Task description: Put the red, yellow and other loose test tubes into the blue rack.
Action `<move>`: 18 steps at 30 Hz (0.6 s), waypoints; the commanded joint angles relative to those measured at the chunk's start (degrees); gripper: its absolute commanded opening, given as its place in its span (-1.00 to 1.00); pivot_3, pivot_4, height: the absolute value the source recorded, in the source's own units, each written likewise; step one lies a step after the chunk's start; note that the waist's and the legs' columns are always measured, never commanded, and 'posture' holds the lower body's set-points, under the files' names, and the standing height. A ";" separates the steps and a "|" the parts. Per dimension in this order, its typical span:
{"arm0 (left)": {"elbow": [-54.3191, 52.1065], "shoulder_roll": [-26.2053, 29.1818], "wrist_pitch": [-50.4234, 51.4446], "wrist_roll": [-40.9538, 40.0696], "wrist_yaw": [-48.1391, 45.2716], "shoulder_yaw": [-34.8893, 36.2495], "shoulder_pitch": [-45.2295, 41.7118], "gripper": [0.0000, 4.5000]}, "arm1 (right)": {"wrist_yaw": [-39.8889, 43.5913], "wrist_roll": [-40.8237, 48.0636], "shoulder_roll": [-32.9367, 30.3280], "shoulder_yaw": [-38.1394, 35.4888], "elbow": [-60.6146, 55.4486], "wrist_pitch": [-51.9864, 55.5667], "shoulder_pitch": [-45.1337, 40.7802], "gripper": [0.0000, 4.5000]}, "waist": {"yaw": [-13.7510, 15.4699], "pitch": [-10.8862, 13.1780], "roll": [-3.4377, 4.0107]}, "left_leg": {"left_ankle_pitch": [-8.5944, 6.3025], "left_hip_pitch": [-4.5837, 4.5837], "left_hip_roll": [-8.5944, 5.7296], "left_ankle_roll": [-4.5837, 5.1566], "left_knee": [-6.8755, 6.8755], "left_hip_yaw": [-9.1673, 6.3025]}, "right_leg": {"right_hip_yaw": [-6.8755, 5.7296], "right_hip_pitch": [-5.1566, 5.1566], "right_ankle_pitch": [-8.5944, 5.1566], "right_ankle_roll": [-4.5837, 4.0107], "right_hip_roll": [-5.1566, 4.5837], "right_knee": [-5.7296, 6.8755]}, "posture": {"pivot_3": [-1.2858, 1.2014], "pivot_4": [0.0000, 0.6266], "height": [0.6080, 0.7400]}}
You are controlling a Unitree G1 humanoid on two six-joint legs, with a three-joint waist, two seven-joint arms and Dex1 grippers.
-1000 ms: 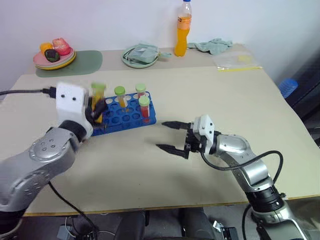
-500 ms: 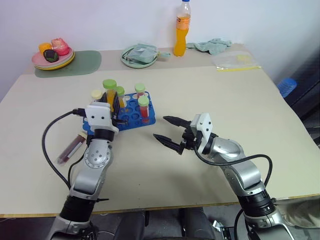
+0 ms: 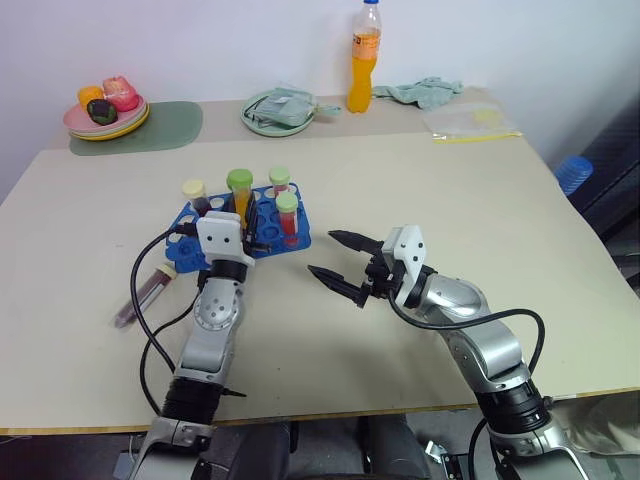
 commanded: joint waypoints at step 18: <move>-0.78 -2.14 -0.89 3.15 -4.27 2.45 2.62 -0.66 | 0.70 0.72 -0.16 -0.52 -1.73 -0.35 -0.15 0.65 | -0.05 -0.03 0.02 | 0.00 0.03 0.00 0.00 0.00 -0.02 | 0.00 0.03 0.00 0.00 0.01 0.00 | 0.03 -0.52 1.00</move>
